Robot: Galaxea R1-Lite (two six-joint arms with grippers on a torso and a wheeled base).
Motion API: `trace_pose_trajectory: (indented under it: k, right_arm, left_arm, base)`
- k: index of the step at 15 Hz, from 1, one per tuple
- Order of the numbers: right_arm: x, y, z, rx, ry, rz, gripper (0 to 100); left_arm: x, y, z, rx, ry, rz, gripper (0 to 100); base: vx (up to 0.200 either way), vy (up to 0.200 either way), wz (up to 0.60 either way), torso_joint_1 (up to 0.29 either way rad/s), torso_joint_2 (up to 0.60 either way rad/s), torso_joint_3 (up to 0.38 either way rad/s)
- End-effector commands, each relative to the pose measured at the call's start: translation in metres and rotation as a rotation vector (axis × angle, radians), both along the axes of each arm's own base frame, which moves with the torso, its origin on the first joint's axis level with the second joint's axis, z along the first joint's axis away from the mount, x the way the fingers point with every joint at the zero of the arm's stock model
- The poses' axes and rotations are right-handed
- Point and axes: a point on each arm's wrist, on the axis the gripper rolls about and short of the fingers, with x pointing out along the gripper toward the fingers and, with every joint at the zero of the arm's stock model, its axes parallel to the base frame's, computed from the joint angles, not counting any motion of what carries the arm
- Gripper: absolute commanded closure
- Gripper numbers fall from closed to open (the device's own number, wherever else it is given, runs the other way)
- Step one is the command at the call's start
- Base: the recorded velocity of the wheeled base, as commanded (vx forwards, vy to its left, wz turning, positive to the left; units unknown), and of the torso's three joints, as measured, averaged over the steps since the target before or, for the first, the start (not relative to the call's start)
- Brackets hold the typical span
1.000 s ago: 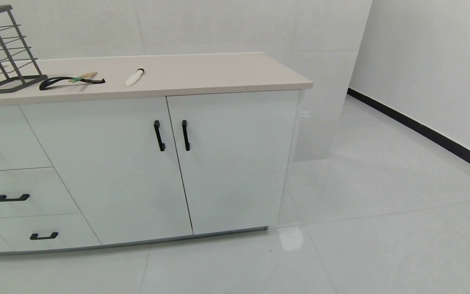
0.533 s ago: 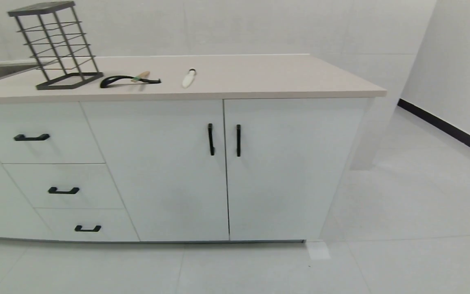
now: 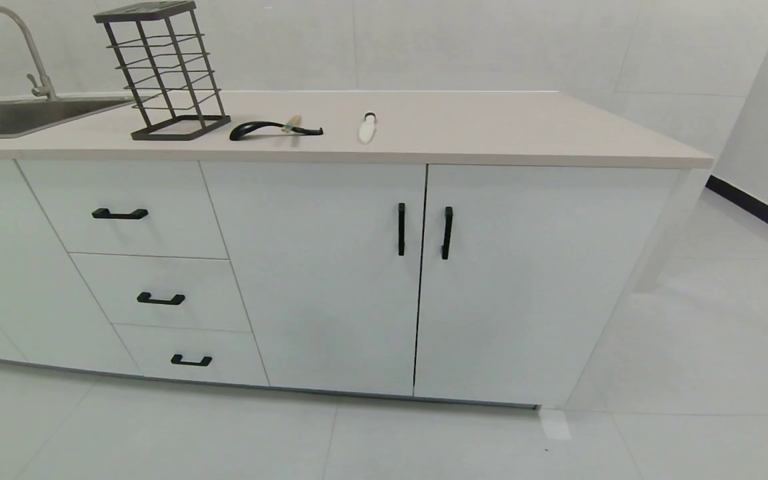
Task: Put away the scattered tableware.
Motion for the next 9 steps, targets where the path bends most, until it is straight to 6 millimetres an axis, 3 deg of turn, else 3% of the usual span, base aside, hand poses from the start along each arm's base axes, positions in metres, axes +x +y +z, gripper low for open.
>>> trace_pose_trajectory:
  k: [1, 4, 6, 9]
  right_arm:
    - [0.0004, 0.0, -0.0001, 0.0, 0.006, 0.002, 100]
    - [0.0004, 0.0, -0.0001, 0.0, 0.006, 0.002, 100]
    - [0.0005, 0.0, -0.0001, -0.001, 0.008, 0.0, 100]
    - [0.0004, 0.0, -0.0001, -0.001, 0.006, -0.001, 100]
  left_arm:
    - [0.0, 0.0, 0.0, 0.0, 0.0, 0.001, 0]
    - [0.0, 0.0, 0.0, 0.0, 0.0, 0.001, 0]
    - [0.0, 0.0, 0.0, 0.0, 0.0, 0.001, 0]
    - [0.0, 0.0, 0.0, 0.0, 0.0, 0.001, 0]
  base:
    - [0.0, 0.2, 0.0, 0.002, -0.01, 0.002]
    - [0.0, 0.2, 0.0, 0.004, 0.01, 0.001]
    - [0.2, 0.2, 0.0, -0.002, 0.0, 0.002]
    - [0.0, 0.2, 0.0, -0.001, 0.01, 0.004]
